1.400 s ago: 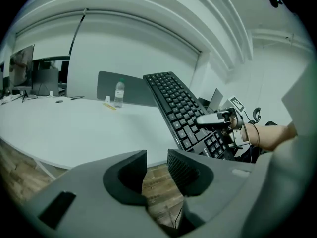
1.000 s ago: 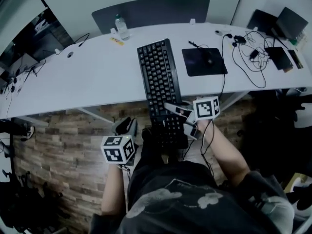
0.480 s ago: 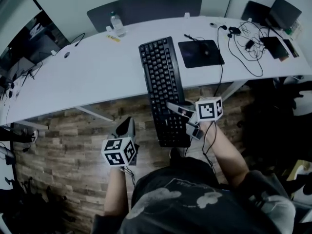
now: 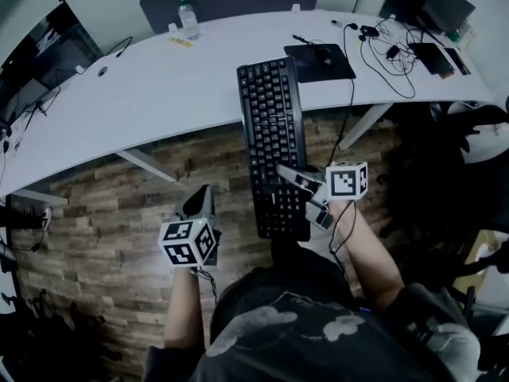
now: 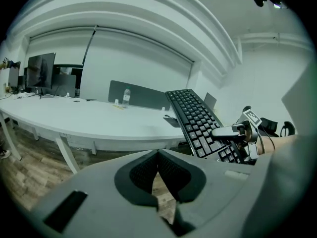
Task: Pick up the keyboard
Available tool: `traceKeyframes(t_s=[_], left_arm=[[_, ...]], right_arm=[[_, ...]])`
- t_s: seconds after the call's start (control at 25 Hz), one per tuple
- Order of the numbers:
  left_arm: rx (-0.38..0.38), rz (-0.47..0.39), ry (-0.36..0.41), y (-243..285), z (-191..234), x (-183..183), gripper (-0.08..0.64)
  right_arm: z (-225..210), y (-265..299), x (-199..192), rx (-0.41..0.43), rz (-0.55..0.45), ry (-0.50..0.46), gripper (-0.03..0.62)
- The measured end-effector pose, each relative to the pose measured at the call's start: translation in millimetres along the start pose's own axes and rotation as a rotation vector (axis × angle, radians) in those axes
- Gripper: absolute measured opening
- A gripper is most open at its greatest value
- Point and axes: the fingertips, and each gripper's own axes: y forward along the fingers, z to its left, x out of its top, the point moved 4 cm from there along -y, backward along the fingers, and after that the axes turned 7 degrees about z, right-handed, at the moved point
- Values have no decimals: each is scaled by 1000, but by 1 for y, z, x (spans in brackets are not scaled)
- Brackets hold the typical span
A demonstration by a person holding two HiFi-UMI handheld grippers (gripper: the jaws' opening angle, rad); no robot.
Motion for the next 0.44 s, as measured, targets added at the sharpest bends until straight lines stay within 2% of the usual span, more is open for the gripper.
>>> traceKeyframes(t_s=[0.44], left_arm=[[-59, -5, 37, -66, -17, -54, 3]], right_arm=[[58, -20, -75, -27, -36, -6, 67]])
